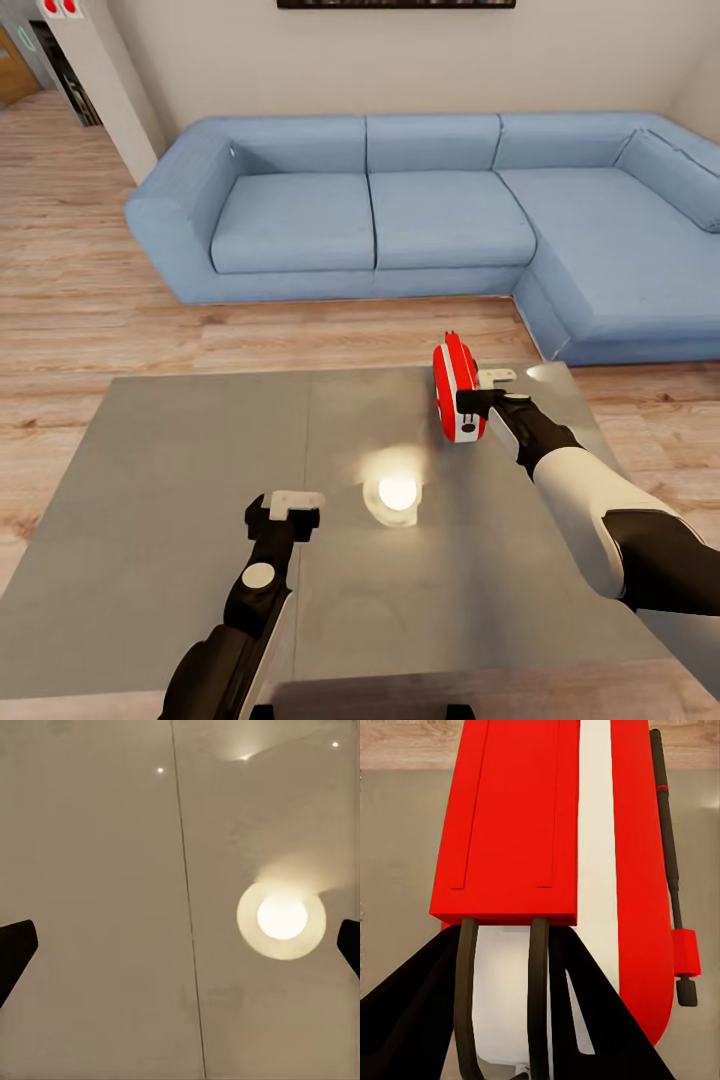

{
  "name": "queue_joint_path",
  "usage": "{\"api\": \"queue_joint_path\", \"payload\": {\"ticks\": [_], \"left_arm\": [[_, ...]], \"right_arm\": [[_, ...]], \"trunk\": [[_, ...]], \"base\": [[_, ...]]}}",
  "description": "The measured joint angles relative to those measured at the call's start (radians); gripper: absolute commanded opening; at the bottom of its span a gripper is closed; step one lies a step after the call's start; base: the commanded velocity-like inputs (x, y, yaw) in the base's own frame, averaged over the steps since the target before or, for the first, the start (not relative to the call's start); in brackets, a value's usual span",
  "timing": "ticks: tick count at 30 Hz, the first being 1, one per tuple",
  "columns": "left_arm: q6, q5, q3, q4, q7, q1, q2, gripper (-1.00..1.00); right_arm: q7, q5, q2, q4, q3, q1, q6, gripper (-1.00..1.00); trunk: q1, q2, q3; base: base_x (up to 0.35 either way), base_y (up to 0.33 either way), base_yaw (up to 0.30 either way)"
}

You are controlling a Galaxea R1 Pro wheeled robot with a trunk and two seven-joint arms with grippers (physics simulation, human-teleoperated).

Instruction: Turn on the radio receiver that's on the table in the living room.

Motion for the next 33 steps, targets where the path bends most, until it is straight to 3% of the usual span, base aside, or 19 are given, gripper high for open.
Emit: {"api": "queue_joint_path", "payload": {"ticks": [33], "left_arm": [[0.003,0.000,0.000,-0.001,-0.002,0.000,0.000,1.00]], "right_arm": [[0.002,0.000,0.000,0.000,0.000,0.000,0.000,-1.00]], "trunk": [[-0.127,0.231,0.103]], "base": [[0.000,0.000,0.000]]}}
